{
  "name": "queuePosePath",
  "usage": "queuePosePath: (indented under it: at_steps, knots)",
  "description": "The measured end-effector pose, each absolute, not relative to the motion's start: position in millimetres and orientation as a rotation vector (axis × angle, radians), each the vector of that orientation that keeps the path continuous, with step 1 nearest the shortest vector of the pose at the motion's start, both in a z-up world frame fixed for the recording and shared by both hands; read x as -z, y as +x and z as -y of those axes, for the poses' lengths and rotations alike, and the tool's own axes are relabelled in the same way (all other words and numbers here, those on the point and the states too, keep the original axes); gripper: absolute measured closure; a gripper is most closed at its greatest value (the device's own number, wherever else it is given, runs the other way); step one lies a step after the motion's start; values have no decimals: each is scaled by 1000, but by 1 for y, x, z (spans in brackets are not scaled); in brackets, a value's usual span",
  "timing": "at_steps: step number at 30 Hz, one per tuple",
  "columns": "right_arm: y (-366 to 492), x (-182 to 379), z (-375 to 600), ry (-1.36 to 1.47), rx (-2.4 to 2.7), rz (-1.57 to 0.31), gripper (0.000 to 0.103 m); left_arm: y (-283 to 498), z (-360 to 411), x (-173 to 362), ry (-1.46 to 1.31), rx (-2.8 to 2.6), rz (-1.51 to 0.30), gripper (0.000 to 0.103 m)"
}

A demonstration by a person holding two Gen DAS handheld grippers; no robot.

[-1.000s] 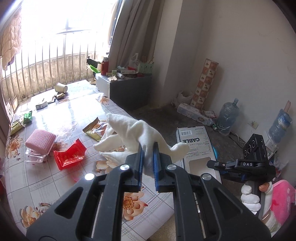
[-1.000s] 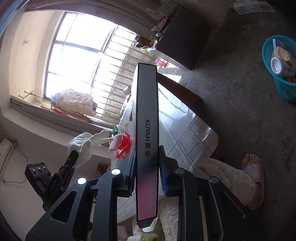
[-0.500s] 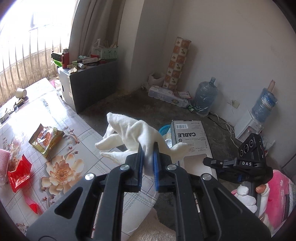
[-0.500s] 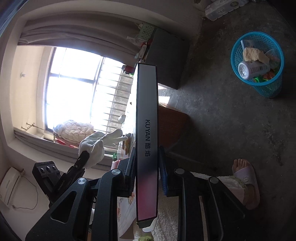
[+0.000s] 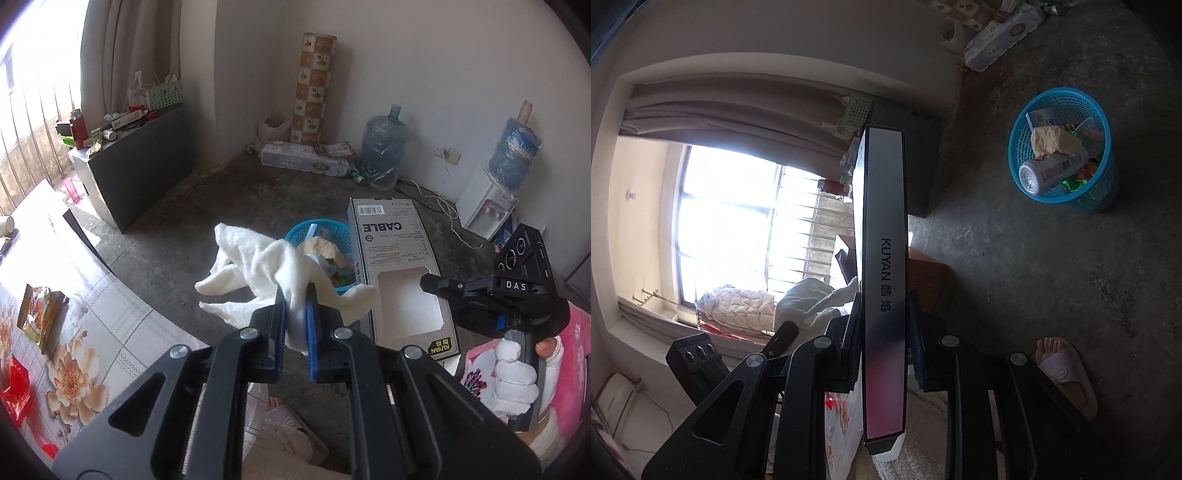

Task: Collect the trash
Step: 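Carry the white glove and CABLE box over to the wastebasket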

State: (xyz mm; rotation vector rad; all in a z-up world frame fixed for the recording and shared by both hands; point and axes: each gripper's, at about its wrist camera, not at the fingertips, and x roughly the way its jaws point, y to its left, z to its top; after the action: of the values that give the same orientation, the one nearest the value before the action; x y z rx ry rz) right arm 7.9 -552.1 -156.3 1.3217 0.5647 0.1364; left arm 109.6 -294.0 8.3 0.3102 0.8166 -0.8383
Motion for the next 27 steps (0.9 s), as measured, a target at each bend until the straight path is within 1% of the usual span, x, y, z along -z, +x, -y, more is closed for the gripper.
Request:
queuePosePath:
  at_steps: [12, 23, 27]
  knots:
    - [-6, 161, 571, 1344, -49, -555, 80, 106, 332, 4, 428, 871, -763, 95]
    - [-13, 165, 583, 1367, 5, -569, 80, 112, 352, 12, 458, 894, -754, 95]
    - [-18, 157, 586, 1364, 25, -573, 80, 115, 358, 14, 465, 895, -745, 95]
